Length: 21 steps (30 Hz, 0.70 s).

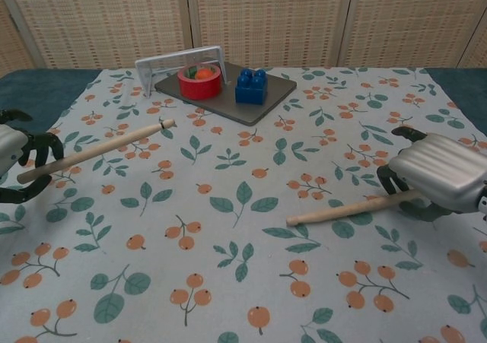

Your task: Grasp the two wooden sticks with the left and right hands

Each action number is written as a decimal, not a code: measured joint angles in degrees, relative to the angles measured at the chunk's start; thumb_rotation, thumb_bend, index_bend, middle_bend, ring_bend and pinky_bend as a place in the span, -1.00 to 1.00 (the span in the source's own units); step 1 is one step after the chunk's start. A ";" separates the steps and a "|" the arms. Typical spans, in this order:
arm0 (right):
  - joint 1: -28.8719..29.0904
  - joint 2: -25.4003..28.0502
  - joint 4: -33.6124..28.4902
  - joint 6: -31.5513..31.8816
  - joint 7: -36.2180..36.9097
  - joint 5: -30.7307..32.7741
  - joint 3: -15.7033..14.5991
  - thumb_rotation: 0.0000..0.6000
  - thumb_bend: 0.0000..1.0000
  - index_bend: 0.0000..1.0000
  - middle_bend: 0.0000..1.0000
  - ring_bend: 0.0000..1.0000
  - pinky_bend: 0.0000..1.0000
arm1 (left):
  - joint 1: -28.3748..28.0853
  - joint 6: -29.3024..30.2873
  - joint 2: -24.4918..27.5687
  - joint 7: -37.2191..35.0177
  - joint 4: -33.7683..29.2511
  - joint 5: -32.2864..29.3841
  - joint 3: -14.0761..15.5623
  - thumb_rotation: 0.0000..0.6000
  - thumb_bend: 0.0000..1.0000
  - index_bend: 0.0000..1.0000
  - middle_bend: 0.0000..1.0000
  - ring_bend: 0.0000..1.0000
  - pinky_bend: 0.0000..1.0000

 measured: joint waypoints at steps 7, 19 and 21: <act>-0.03 1.61 -2.11 1.65 8.09 -1.70 0.20 1.00 -0.33 1.00 0.69 -0.01 -0.91 | -0.43 -1.59 2.72 -2.12 -4.76 -1.54 -1.26 1.00 0.02 0.71 0.78 0.09 -0.63; 0.80 4.73 -14.77 3.59 22.45 -1.44 3.98 1.00 -0.33 1.00 0.69 -0.01 -0.89 | -3.11 -8.31 7.06 -4.37 -16.53 -5.81 -4.40 1.00 0.03 0.72 0.79 0.10 -0.63; 1.49 3.93 -15.81 2.91 23.29 -0.58 4.80 1.00 -0.33 1.00 0.69 -0.01 -0.89 | -3.60 -9.37 7.51 -4.71 -19.12 -6.17 -4.62 1.00 0.02 0.72 0.79 0.11 -0.63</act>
